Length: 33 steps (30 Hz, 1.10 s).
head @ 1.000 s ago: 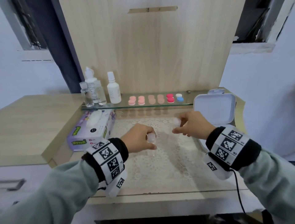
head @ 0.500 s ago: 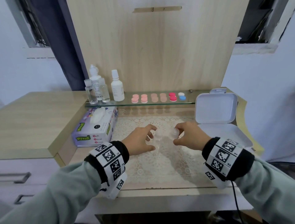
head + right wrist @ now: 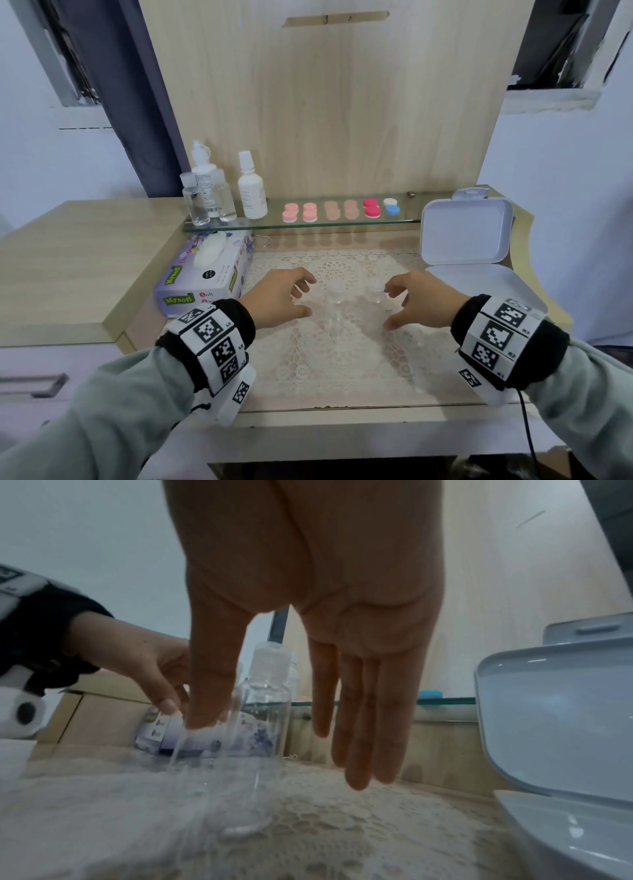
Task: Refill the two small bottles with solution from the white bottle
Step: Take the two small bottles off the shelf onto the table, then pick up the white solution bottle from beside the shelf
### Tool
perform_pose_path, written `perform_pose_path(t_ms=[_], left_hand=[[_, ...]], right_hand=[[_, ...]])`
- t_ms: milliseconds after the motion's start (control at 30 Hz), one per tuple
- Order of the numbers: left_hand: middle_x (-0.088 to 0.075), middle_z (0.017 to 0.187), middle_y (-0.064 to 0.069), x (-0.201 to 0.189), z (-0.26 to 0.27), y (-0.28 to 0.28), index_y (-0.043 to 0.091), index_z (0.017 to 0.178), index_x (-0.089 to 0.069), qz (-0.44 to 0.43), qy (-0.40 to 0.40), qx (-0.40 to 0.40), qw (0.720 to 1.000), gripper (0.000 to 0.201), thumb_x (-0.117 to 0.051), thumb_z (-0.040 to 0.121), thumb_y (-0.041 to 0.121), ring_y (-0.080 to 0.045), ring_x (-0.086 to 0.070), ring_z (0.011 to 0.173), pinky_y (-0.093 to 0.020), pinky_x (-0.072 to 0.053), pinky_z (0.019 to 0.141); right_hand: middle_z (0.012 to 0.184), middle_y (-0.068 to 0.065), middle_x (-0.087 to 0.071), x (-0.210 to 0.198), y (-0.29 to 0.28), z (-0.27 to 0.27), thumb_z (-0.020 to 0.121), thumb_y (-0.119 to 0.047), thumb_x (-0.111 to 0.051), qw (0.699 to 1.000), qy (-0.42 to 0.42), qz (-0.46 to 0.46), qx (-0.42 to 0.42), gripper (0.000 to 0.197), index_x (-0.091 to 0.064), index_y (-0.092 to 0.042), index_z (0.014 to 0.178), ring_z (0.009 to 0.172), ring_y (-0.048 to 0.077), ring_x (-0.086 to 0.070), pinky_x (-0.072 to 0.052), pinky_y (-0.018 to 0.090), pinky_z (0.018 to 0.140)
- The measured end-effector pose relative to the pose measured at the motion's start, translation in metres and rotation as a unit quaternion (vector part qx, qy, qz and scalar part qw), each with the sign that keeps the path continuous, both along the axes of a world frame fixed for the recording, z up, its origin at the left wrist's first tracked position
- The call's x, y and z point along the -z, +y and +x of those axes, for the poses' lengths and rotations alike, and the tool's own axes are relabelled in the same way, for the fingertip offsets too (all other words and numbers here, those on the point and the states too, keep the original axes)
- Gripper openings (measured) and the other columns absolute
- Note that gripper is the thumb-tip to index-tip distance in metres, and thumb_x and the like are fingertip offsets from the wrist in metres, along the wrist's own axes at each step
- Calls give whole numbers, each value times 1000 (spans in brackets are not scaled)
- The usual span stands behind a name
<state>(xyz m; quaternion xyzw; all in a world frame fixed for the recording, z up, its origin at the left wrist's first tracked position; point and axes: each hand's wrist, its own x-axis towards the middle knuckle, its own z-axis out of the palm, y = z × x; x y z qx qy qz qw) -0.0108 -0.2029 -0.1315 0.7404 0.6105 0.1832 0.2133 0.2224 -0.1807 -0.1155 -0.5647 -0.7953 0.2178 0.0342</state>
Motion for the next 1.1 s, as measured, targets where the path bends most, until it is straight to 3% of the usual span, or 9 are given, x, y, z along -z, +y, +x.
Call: perform_pose_path(t_ms=[100,200,367,467,567,900,1000,1100], left_hand=[[-59,116,-6,-9,-8,5,13,121,-51,14,8,-14,1000,47,-68,77,16,-13,-54,96,-28,-47,90],[-58,120,-6,-21,-16,13,11,122,-52,52,12,-45,998,44,-65,80,17,-12,-51,96,-28,-46,90],[-58,116,-10,-35,-32,33,8,120,-54,129,5,-124,984,41,-62,80,15,-18,-53,97,-27,-42,85],[-51,128,-20,-43,-42,47,3,124,-50,155,-7,-166,974,47,-61,79,11,-31,-52,113,-34,-41,97],[-45,134,-21,-48,-51,59,5,132,-42,153,10,-200,968,55,-60,80,13,-32,-45,122,-37,-34,104],[-34,141,-24,-49,-52,82,-2,136,-27,176,51,-221,958,61,-54,83,9,-35,-33,130,-37,-26,109],[-31,142,-23,-46,-52,93,-2,139,-21,183,33,-225,956,67,-55,82,10,-36,-30,131,-41,-25,110],[-36,137,-26,-47,-53,103,-5,134,-27,187,-7,-246,951,63,-56,80,9,-38,-35,127,-43,-30,108]], right_hand=[[140,2,-48,5,0,3,70,-35,-76,999,-42,-8,-14,79,-41,-15,137,126,19,-46,-37,26,98],[148,3,-39,10,-1,5,69,-36,-76,996,-77,-23,-29,86,-34,-15,141,134,20,-37,-32,31,110],[151,4,-33,13,2,4,73,-38,-72,989,-125,-14,-73,84,-32,-11,142,136,20,-34,-29,29,110],[156,3,-21,17,6,4,70,-40,-74,987,-133,-22,-82,94,-24,-15,145,141,21,-25,-23,32,116],[159,2,-12,20,8,3,65,-42,-77,984,-147,-22,-93,101,-21,-17,146,143,21,-22,-23,34,116],[154,1,-26,24,10,-2,65,-43,-76,977,-171,-13,-124,86,-37,-18,139,132,21,-39,-36,30,107],[153,0,-29,24,12,-2,65,-43,-76,976,-176,-14,-125,83,-41,-18,136,129,21,-42,-38,30,105],[152,1,-29,24,13,-3,67,-42,-74,974,-187,-14,-128,82,-39,-15,136,129,22,-41,-38,30,106]])
